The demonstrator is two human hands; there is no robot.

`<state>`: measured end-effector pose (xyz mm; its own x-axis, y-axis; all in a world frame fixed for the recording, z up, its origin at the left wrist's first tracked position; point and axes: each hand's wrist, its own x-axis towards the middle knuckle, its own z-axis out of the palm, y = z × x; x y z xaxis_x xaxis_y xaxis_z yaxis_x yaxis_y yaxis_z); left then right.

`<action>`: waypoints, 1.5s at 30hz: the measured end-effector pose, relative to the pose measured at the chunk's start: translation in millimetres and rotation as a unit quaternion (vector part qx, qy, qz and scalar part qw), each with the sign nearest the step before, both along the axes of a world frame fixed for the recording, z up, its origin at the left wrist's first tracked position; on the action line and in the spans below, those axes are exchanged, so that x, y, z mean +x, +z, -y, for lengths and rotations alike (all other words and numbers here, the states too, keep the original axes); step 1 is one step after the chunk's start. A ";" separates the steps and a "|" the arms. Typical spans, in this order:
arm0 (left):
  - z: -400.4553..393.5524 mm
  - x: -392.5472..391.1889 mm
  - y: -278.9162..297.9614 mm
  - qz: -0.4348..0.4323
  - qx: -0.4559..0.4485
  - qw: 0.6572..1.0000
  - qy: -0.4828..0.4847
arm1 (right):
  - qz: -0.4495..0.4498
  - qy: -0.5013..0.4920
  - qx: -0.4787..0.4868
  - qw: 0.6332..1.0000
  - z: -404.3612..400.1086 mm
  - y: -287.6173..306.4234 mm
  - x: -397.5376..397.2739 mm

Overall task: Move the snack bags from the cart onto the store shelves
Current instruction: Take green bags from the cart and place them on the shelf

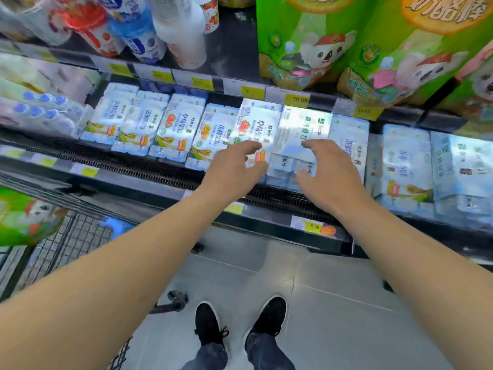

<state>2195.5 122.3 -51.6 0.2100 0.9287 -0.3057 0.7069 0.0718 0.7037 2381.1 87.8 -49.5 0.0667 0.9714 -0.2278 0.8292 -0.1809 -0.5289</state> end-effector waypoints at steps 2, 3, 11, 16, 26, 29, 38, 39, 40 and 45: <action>9.9 -23.5 0.1 -0.025 0.010 1.000 0.012 | 0.008 0.033 -0.011 0.999 1.5 0.9 -23.3; 14.2 -34.9 0.8 -0.037 0.015 0.999 0.018 | 0.010 0.048 -0.010 0.999 1.5 1.6 -35.2; 52.0 -153.3 16.8 -0.060 0.055 0.990 0.119 | -0.002 0.178 0.019 0.984 1.1 17.4 -157.7; 75.3 -254.8 16.2 -0.086 0.077 0.980 0.163 | 0.001 0.261 0.027 0.965 1.5 27.3 -260.2; 110.3 -469.9 0.4 -0.102 0.054 0.965 0.235 | 0.043 0.373 0.016 0.927 17.1 9.9 -480.1; 114.1 -528.3 -13.9 -0.130 0.038 0.957 0.258 | 0.063 0.393 0.013 0.917 14.5 -3.8 -536.8; 107.4 -639.0 -48.2 -0.123 0.005 0.948 0.293 | 0.105 0.433 0.025 0.895 -21.9 -57.4 -680.3; 106.9 -648.1 -51.4 -0.119 0.001 0.948 0.295 | 0.115 0.443 0.033 0.889 -26.0 -64.0 -694.2; 108.1 -657.7 -55.2 -0.115 -0.006 0.947 0.300 | 0.129 0.457 0.038 0.879 -29.0 -71.3 -708.8; 108.6 -659.6 -63.0 -0.109 -0.027 0.946 0.304 | 0.295 0.453 -0.012 0.841 -27.5 -94.7 -722.4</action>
<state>1535.9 13.7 -114.6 -0.4312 0.8391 -0.3315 0.6517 0.5438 0.5288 1658.7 115.4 -144.2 -0.5902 0.6799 -0.4351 0.7497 0.6616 0.0168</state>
